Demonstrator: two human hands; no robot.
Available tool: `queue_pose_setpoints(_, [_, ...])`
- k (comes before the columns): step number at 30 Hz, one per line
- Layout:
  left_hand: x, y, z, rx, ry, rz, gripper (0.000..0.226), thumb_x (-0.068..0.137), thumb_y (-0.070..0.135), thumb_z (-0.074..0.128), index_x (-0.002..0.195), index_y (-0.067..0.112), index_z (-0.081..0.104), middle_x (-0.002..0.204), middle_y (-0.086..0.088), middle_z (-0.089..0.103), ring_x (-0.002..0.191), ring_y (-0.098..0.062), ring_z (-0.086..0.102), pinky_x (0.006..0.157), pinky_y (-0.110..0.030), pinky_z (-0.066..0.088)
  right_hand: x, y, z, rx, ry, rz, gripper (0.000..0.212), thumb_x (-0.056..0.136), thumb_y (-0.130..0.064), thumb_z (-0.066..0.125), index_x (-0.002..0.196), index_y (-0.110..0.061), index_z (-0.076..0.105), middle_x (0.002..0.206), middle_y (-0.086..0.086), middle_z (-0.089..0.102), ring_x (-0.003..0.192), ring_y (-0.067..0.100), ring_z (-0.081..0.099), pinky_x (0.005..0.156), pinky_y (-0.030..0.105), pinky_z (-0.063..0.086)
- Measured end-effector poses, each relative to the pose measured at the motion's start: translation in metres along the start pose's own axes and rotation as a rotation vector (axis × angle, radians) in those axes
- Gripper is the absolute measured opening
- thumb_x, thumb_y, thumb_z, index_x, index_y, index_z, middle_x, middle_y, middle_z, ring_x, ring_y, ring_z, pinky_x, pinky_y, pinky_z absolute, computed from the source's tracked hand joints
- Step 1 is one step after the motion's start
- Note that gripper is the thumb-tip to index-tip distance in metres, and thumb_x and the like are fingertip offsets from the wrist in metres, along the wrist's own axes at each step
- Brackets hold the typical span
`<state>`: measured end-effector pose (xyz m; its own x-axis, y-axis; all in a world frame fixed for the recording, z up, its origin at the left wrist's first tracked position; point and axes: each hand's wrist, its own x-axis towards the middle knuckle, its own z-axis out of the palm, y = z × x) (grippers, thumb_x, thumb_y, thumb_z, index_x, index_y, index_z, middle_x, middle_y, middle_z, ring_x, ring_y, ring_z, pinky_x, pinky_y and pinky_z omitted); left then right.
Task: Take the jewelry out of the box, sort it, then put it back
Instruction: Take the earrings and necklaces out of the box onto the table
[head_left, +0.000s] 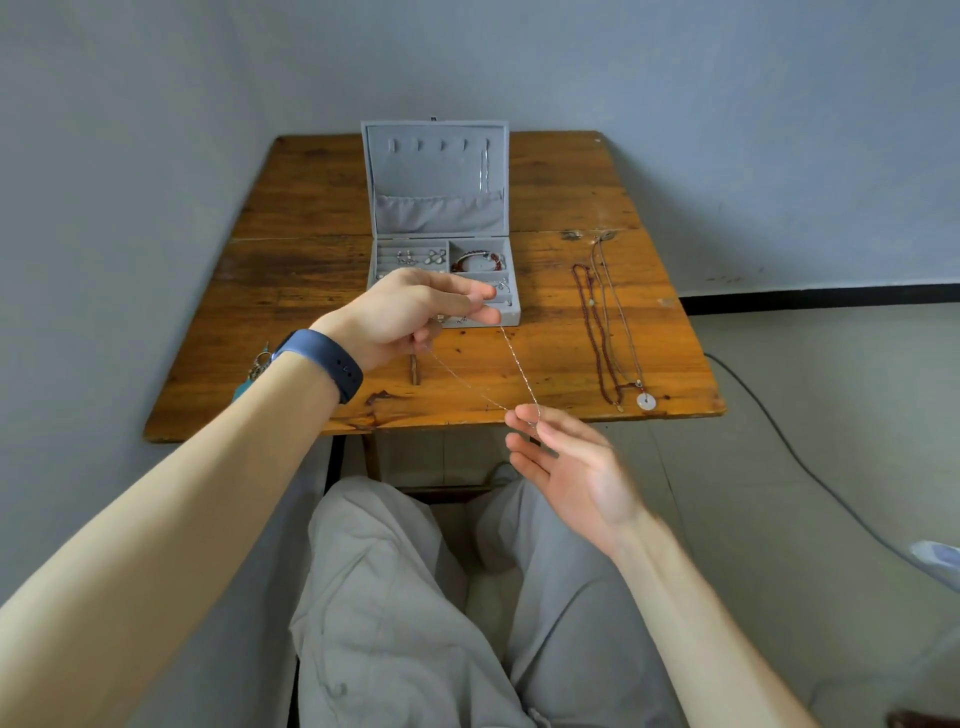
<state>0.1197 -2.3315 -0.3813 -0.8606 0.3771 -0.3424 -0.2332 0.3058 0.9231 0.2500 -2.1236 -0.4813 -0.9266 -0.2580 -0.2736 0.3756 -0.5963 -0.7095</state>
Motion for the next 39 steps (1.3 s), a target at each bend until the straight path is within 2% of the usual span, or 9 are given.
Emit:
queue_pose_setpoints(7, [0.007,0.002,-0.002,-0.003,-0.076,-0.008,0.025,0.092,0.025,0.069,0.117,0.024,0.071,0.113,-0.002,0.075,0.046,-0.007,0.031,0.046,-0.016,0.033,0.001,0.001,-0.010,-0.063,-0.009,-0.052,0.031,0.089,-0.001,0.062,0.115,-0.011,0.074,0.118,0.014,0.071,0.102,0.021,0.070,0.084,0.026,0.055])
queue_pose_setpoints(10, [0.009,0.005,-0.003,0.044,-0.083,-0.018,0.025,0.093,0.023,0.067,0.118,0.024,0.070,0.111,-0.002,0.075,0.046,-0.007,0.031,0.047,-0.017,0.034,0.000,0.002,-0.014,-0.263,0.029,-0.085,0.032,0.093,0.004,0.058,0.118,-0.012,0.071,0.114,0.012,0.073,0.100,0.021,0.070,0.084,0.025,0.055])
queue_pose_setpoints(14, [0.015,0.024,0.002,0.264,-0.069,-0.004,0.022,0.089,0.026,0.072,0.111,0.027,0.072,0.107,-0.002,0.076,0.046,-0.007,0.041,0.048,-0.019,0.038,-0.004,-0.002,-0.021,-0.499,0.083,-0.127,0.027,0.095,-0.003,0.061,0.114,-0.020,0.071,0.108,0.007,0.076,0.099,0.021,0.072,0.082,0.024,0.055])
queue_pose_setpoints(18, [0.025,0.047,0.017,0.220,-0.142,0.038,0.029,0.084,0.023,0.077,0.112,0.025,0.073,0.102,-0.004,0.075,0.051,-0.011,0.043,0.055,-0.025,0.038,-0.010,-0.010,-0.028,-0.384,0.138,-0.157,0.022,0.091,-0.013,0.064,0.105,-0.023,0.077,0.099,0.010,0.075,0.090,0.022,0.071,0.078,0.025,0.055])
queue_pose_setpoints(24, [0.051,0.070,0.051,0.117,-0.289,0.083,0.022,0.094,0.021,0.067,0.116,0.020,0.070,0.101,-0.004,0.074,0.052,-0.011,0.042,0.048,-0.017,0.039,-0.015,-0.024,-0.043,-0.256,0.137,-0.202,0.029,0.080,-0.036,0.076,0.099,-0.013,0.077,0.090,0.012,0.073,0.083,0.022,0.068,0.076,0.027,0.055])
queue_pose_setpoints(27, [0.070,0.081,0.069,0.136,-0.317,0.103,0.024,0.093,0.022,0.067,0.116,0.021,0.069,0.099,-0.004,0.075,0.052,-0.012,0.041,0.051,-0.020,0.036,-0.018,-0.032,-0.053,-0.293,0.246,-0.268,0.040,0.074,-0.054,0.081,0.094,-0.020,0.077,0.086,0.009,0.073,0.080,0.021,0.069,0.073,0.028,0.055])
queue_pose_setpoints(31, [0.100,0.093,0.098,0.181,-0.362,0.079,0.029,0.089,0.017,0.070,0.118,0.018,0.068,0.102,-0.006,0.075,0.049,-0.012,0.040,0.051,-0.021,0.037,-0.020,-0.047,-0.072,-0.331,0.473,-0.365,0.037,0.075,-0.060,0.078,0.080,-0.024,0.072,0.072,0.000,0.065,0.069,0.015,0.062,0.069,0.027,0.053])
queue_pose_setpoints(36, [0.151,0.097,0.137,0.312,-0.366,0.074,0.022,0.090,0.015,0.072,0.111,0.018,0.070,0.094,-0.004,0.076,0.060,-0.011,0.058,0.062,-0.024,0.051,-0.020,-0.068,-0.103,-0.177,0.707,-0.403,0.020,0.077,-0.039,0.080,0.085,-0.021,0.077,0.081,0.005,0.075,0.070,0.018,0.071,0.063,0.025,0.057])
queue_pose_setpoints(39, [0.187,0.089,0.158,0.703,-0.311,0.171,0.011,0.093,0.021,0.070,0.104,0.024,0.069,0.084,0.006,0.077,0.067,-0.006,0.070,0.066,-0.023,0.052,-0.014,-0.072,-0.121,-0.243,0.820,-0.407,0.011,0.084,-0.031,0.078,0.085,-0.020,0.078,0.080,0.008,0.076,0.068,0.020,0.071,0.062,0.027,0.057])
